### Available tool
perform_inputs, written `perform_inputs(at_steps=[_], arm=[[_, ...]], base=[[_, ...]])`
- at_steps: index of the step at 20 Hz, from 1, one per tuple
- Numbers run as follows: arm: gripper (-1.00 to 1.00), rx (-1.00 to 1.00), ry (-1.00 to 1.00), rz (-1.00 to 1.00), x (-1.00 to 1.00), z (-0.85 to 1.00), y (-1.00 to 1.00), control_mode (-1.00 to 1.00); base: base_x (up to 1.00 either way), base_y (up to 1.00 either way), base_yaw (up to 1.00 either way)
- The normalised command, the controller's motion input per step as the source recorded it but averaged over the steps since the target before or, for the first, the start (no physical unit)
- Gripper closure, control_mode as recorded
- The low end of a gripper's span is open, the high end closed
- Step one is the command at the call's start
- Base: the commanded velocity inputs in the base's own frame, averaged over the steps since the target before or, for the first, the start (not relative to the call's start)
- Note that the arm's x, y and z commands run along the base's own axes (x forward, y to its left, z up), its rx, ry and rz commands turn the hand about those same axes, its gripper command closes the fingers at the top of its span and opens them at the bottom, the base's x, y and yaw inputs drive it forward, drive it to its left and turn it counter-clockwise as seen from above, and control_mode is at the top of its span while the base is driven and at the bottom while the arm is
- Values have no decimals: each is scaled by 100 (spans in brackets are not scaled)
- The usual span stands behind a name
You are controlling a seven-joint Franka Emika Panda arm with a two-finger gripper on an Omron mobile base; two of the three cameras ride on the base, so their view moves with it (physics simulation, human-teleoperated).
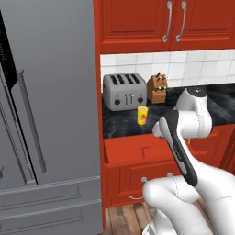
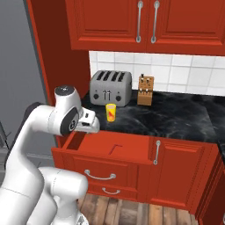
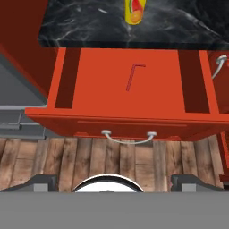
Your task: Pick up the straw from the left drawer and put it inside the smoothie cup.
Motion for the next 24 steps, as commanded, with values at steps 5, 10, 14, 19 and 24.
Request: perform_inputs(at_steps=[5, 10, 14, 19, 24], arm=[[-100, 0, 0, 0, 6, -20, -47, -100], [-100, 0, 0, 0, 23, -22, -40, -100], [-100, 0, 2, 0, 32, -27, -21, -100], [-100, 0, 2, 0, 26, -26, 0, -100], [-100, 0, 6, 0, 31, -31, 9, -100]], base=[[0, 0, 0], [0, 0, 0], [0, 0, 0], [0, 0, 0], [0, 0, 0]])
